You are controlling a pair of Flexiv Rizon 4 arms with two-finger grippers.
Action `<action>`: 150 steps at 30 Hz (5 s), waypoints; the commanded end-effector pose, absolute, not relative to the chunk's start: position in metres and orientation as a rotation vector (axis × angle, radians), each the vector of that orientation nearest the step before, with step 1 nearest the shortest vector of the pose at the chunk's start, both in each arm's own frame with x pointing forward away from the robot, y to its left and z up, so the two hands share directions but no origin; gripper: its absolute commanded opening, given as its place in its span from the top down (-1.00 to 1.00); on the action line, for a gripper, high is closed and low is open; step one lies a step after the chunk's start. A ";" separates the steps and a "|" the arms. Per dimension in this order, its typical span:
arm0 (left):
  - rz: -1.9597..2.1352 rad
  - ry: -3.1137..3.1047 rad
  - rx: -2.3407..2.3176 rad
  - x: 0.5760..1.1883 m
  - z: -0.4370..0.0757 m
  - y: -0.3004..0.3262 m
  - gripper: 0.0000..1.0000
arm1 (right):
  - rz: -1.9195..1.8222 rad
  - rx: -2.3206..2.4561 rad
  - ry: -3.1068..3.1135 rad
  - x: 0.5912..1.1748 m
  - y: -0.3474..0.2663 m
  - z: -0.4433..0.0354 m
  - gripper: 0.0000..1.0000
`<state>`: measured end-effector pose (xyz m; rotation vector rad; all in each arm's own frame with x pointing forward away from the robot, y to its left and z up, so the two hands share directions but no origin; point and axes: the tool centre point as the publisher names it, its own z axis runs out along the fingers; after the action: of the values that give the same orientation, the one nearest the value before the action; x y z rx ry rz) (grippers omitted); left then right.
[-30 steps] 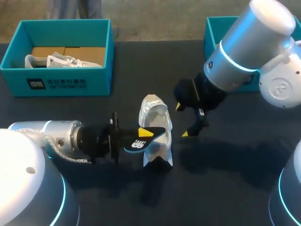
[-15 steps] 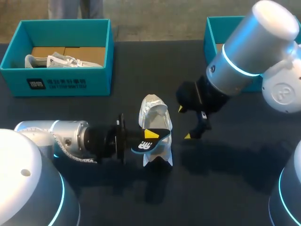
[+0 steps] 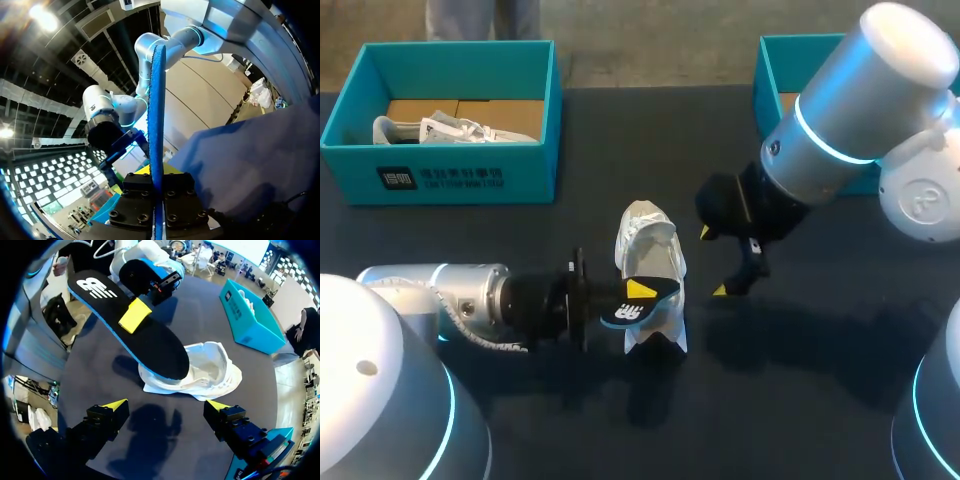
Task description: Take the shoe out of the shoebox, open the shoe tongue, remove and reinsert the insole, then place the shoe into the shoebox
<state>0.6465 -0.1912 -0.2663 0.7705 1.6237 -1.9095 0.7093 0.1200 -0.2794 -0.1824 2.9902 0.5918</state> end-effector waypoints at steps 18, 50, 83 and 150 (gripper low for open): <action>-1.947 1.598 0.728 0.656 -0.273 -0.206 1.00 | 0.592 -0.182 2.987 0.708 0.120 -0.281 -1.00; -1.906 1.689 0.716 0.675 -0.293 -0.204 1.00 | 0.592 -0.182 2.987 0.708 0.120 -0.281 -1.00; -1.801 1.765 0.811 0.683 -0.306 -0.202 1.00 | 0.592 -0.182 2.987 0.708 0.120 -0.281 -1.00; -1.670 1.873 0.863 0.720 -0.341 -0.202 0.49 | 0.592 -0.182 2.987 0.708 0.120 -0.281 -1.00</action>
<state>0.7203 -0.2026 -0.3429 0.8562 1.8725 -1.6707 0.7092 0.1199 -0.2794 -0.1823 2.9901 0.5918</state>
